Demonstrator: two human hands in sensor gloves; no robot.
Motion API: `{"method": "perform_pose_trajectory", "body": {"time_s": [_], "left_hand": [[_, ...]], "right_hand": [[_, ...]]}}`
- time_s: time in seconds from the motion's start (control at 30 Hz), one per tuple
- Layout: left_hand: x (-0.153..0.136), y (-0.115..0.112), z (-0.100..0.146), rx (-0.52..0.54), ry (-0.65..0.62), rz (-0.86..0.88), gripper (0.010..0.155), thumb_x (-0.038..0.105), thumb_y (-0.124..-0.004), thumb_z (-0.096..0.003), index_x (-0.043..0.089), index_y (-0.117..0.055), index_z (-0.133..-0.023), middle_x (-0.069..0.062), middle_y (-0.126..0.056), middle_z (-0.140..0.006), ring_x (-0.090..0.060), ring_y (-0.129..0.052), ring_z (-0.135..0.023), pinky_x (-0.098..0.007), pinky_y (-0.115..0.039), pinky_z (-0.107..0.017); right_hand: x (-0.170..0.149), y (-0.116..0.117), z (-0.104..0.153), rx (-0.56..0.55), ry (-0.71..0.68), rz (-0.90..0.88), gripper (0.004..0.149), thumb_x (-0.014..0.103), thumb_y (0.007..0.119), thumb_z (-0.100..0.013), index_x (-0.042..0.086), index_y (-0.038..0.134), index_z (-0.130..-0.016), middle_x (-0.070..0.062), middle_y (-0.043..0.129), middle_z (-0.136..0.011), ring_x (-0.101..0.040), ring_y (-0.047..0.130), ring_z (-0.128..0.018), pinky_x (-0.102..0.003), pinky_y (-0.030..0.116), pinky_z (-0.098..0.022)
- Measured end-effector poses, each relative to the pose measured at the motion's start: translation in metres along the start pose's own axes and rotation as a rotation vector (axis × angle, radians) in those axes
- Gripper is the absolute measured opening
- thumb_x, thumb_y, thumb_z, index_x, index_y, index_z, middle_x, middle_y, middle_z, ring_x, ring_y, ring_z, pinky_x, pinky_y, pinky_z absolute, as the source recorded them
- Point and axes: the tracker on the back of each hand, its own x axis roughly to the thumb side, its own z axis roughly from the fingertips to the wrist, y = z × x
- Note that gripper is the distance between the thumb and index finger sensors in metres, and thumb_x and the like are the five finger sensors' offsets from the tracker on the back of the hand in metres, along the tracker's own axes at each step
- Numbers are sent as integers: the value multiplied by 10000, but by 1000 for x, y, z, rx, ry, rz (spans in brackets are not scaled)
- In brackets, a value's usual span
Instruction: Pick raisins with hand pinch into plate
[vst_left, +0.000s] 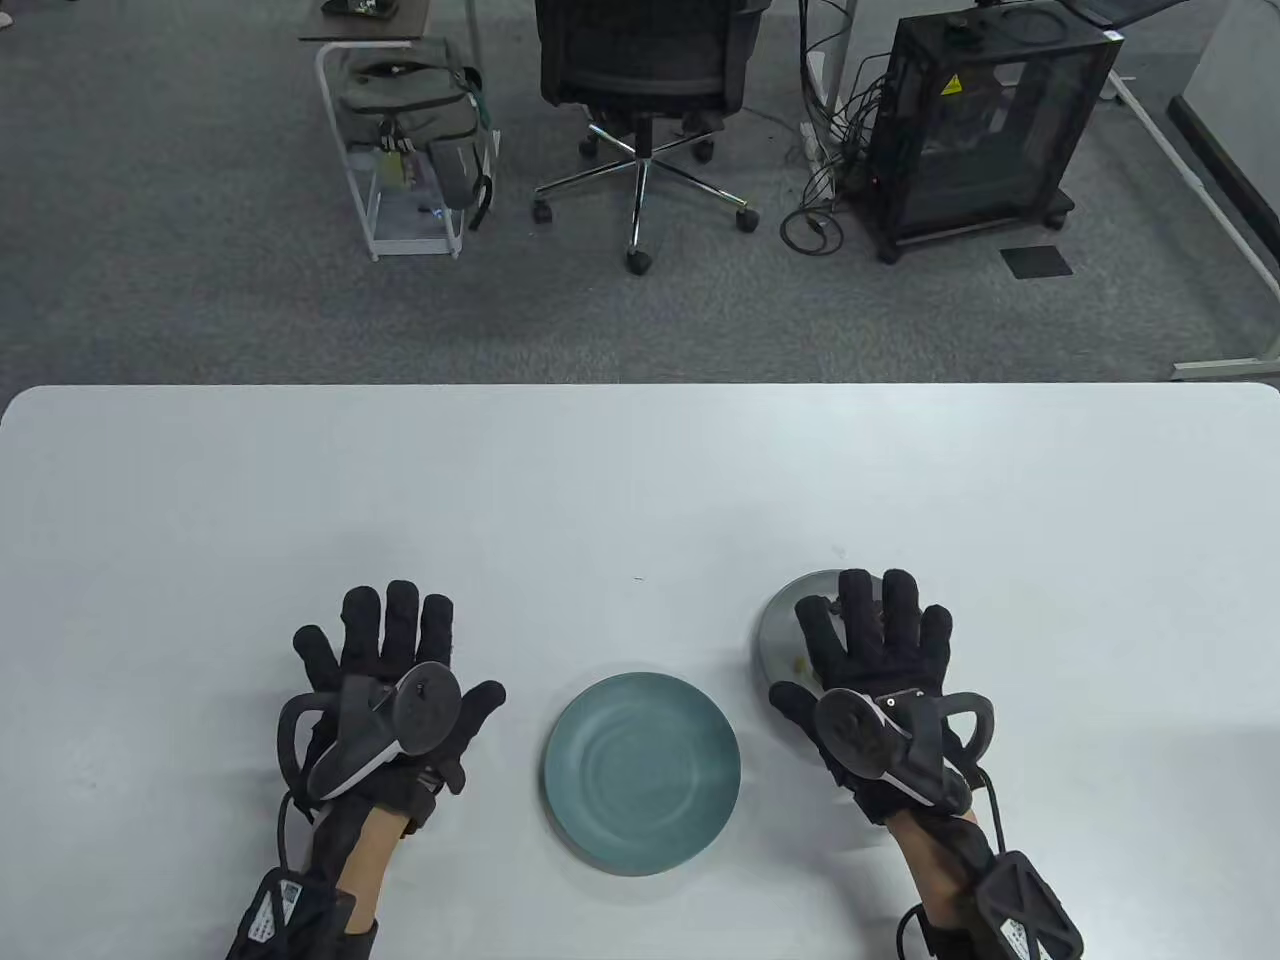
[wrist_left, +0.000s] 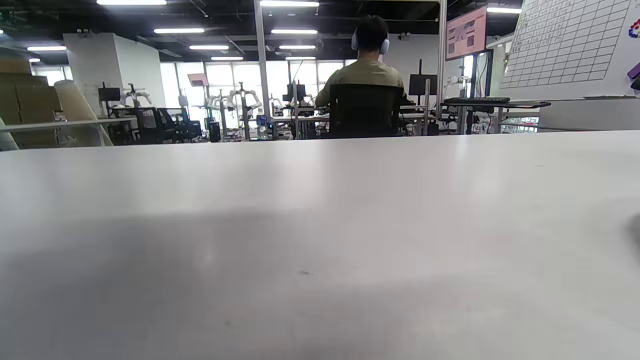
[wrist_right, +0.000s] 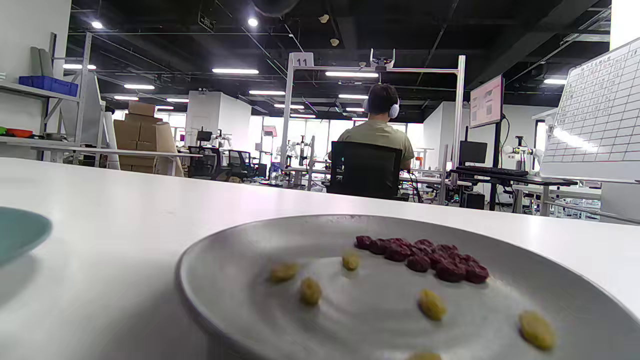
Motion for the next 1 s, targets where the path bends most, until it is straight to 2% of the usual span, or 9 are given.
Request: {"method": "perform_pose_trajectory", "body": {"time_s": [0.23, 0.43, 0.7, 0.87, 1.0], "left_hand": [[5, 3, 2, 13, -17, -27, 905, 813, -455, -459, 256, -162, -1109, -106, -79, -1206, -523, -77, -1108, -838, -101, -640], [8, 3, 2, 8, -23, -29, 905, 809, -471, -460, 253, -177, -1111, -109, -89, -1205, -525, -96, -1108, -838, -104, -640], [9, 1, 1, 6, -26, -28, 916, 815, -495, -461, 250, -179, -1109, -116, -97, -1203, -528, -121, -1108, -842, -116, -641], [10, 1, 2, -10, -37, 6, 952, 834, -553, -453, 265, -148, -1099, -126, -81, -1194, -565, -127, -1094, -904, -152, -594], [9, 0, 2, -13, -33, 29, 957, 843, -549, -452, 270, -131, -1095, -123, -70, -1193, -584, -100, -1082, -929, -129, -558]], "right_hand": [[-3, 0, -1, 24, 25, -6, 836, 735, 547, -406, 312, 364, -1103, -125, 240, -1229, -525, 194, -1078, -751, 332, -722], [-16, -4, -3, -12, 80, -29, 825, 729, 569, -410, 299, 410, -1096, -158, 346, -1213, -512, 360, -1080, -714, 459, -726], [-49, -1, -5, 12, 200, -63, 824, 721, 583, -415, 287, 411, -1094, -168, 382, -1201, -504, 419, -1070, -694, 508, -719], [-75, 2, -5, 8, 302, -120, 811, 712, 592, -419, 271, 445, -1084, -167, 430, -1188, -498, 461, -1061, -686, 529, -713], [-95, 8, -3, 30, 380, -161, 804, 706, 596, -421, 249, 468, -1070, -169, 450, -1176, -497, 485, -1050, -679, 547, -706]]}}
